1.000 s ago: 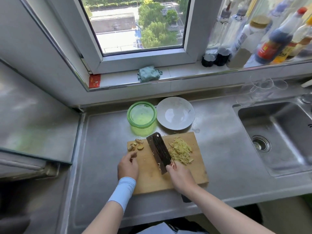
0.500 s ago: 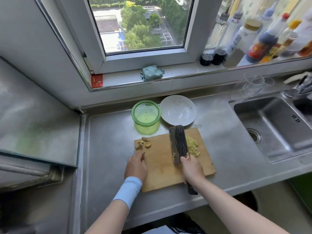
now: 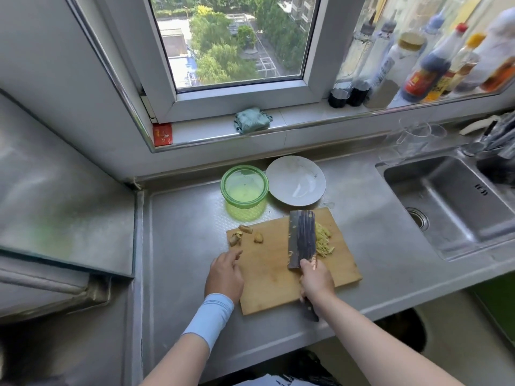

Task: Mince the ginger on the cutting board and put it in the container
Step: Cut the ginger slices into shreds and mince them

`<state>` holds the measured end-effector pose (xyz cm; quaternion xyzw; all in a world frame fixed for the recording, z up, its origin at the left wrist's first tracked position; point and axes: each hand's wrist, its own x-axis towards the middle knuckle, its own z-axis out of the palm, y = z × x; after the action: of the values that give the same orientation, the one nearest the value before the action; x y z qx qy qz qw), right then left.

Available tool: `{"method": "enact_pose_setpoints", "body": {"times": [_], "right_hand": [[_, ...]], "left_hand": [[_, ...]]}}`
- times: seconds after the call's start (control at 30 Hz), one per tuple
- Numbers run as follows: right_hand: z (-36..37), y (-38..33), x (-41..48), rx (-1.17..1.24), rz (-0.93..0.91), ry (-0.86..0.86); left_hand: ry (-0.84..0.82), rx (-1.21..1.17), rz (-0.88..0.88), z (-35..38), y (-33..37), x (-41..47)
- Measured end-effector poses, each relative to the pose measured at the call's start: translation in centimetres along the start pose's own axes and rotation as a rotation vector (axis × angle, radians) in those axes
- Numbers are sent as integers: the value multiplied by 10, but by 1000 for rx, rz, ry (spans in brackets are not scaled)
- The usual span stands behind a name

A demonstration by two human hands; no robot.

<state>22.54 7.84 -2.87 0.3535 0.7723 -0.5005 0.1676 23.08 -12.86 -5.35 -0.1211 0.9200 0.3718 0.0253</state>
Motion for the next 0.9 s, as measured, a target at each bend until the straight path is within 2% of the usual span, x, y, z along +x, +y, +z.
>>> {"method": "enact_pose_setpoints", "body": {"times": [0.17, 0.3, 0.4, 0.47, 0.53, 0.67, 0.77, 0.83, 0.9], "right_hand": [[-32, -14, 14, -37, -48, -18], [-44, -13, 13, -98, -78, -171], [-54, -8, 18, -231, -134, -259], [-64, -8, 23, -311, -186, -263], [-74, -13, 30, -387, -234, -254], [-82, -22, 43, -467, -300, -280], [-80, -27, 46, -477, -357, -311], [-78, -32, 48, -496, -394, -329], [-75, -37, 49, -530, -424, -341]], "left_hand": [[-38, 62, 86, 20, 22, 2], [-294, 450, 392, 35, 37, 17], [-426, 728, 452, 39, 42, 37], [-402, 686, 459, 38, 41, 41], [-306, 596, 486, 34, 42, 41], [-156, 588, 423, 30, 37, 56], [-46, 598, 541, 31, 29, 68], [-60, 593, 544, 31, 27, 72], [-124, 565, 475, 35, 27, 72]]}}
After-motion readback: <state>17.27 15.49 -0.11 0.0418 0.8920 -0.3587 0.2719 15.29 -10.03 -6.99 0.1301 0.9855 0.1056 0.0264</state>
